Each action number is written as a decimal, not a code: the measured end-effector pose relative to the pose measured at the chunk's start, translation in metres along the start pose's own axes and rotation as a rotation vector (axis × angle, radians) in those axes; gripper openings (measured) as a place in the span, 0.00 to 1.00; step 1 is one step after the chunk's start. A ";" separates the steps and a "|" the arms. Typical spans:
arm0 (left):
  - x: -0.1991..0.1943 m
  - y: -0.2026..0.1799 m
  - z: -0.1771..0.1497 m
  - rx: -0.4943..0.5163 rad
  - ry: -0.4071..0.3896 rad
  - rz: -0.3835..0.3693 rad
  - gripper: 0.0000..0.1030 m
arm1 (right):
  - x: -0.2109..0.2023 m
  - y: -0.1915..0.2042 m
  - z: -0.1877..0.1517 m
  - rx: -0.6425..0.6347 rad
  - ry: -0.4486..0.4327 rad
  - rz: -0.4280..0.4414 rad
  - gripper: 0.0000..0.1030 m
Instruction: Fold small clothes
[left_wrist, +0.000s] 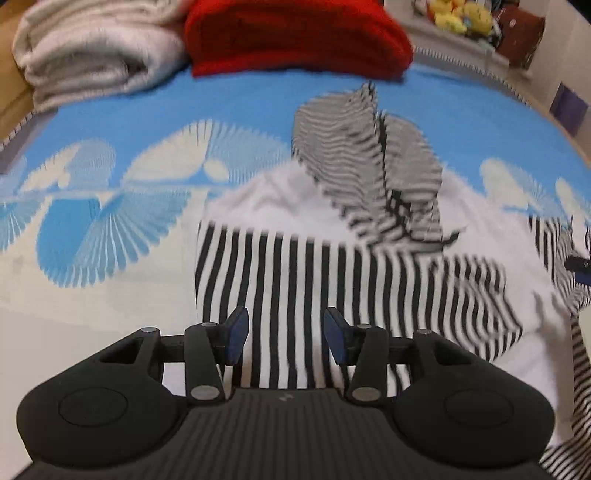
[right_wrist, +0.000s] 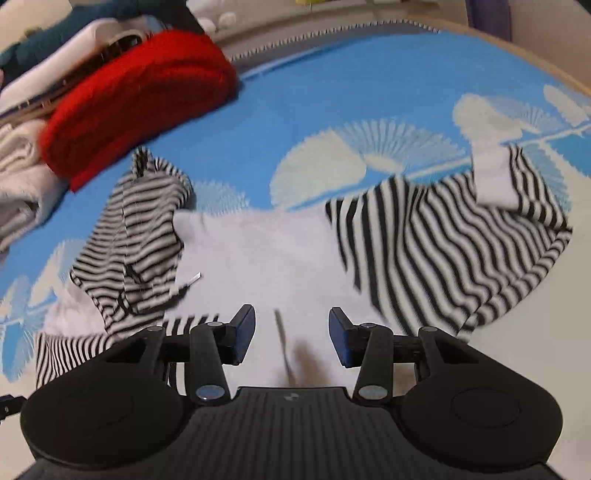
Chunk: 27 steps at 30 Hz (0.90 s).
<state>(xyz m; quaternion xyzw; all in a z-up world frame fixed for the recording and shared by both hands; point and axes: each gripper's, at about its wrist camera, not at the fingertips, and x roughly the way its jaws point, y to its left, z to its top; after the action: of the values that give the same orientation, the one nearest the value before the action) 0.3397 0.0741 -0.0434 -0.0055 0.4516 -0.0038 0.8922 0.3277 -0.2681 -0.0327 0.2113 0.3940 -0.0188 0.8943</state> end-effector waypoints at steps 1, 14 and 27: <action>-0.003 -0.002 0.003 -0.007 -0.027 -0.001 0.49 | -0.003 -0.003 0.002 0.000 -0.011 0.001 0.45; -0.019 -0.022 0.016 -0.051 -0.193 -0.042 0.66 | -0.033 -0.072 0.035 0.121 -0.134 0.028 0.45; -0.006 -0.057 0.013 0.054 -0.140 -0.071 0.67 | -0.037 -0.134 0.035 0.188 -0.139 -0.034 0.44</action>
<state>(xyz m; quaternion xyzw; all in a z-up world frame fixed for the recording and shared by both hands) 0.3471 0.0173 -0.0299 0.0022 0.3873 -0.0472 0.9208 0.3002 -0.4085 -0.0341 0.2855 0.3313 -0.0855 0.8952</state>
